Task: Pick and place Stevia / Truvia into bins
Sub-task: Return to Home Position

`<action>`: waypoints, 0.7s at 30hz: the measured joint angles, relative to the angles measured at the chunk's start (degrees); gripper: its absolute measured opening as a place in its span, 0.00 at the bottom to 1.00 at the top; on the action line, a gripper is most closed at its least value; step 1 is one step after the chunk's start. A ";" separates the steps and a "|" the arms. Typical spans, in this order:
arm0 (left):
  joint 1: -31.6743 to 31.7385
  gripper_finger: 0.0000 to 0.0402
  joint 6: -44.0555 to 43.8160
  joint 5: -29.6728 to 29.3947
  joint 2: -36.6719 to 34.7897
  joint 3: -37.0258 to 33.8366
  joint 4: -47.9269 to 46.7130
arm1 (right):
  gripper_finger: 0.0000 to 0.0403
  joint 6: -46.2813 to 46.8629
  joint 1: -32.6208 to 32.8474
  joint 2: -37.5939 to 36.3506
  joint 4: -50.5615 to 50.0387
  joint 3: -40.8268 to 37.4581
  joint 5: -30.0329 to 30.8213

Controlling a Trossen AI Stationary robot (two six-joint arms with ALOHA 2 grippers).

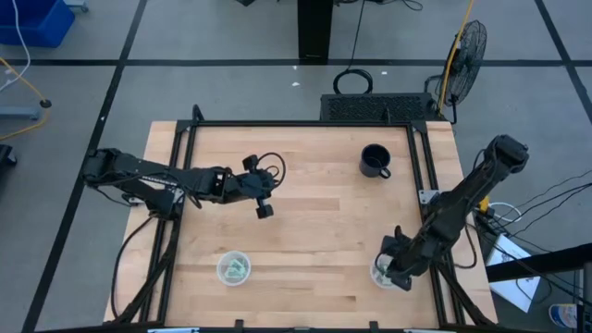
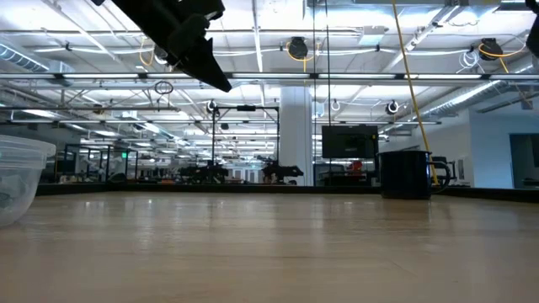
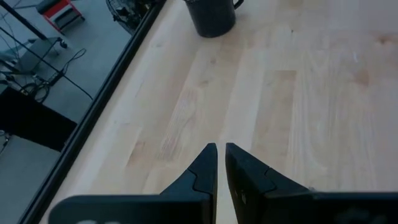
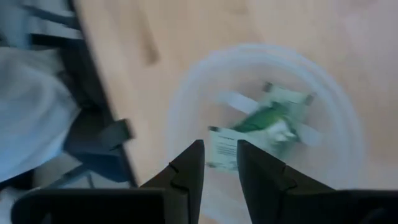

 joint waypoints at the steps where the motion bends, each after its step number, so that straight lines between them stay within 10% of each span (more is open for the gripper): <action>1: 0.00 0.09 0.20 -0.02 -0.02 0.00 -0.02 | 0.22 -0.73 -0.02 -0.80 0.82 0.00 0.03; 10: -0.01 0.09 1.39 4.55 -0.02 -0.02 -1.65 | 0.21 -10.69 -0.04 -9.17 4.02 0.00 13.51; 21: -0.87 0.09 1.53 5.62 -0.53 -0.02 -3.63 | 0.21 -41.82 -0.09 -12.70 5.97 0.00 44.48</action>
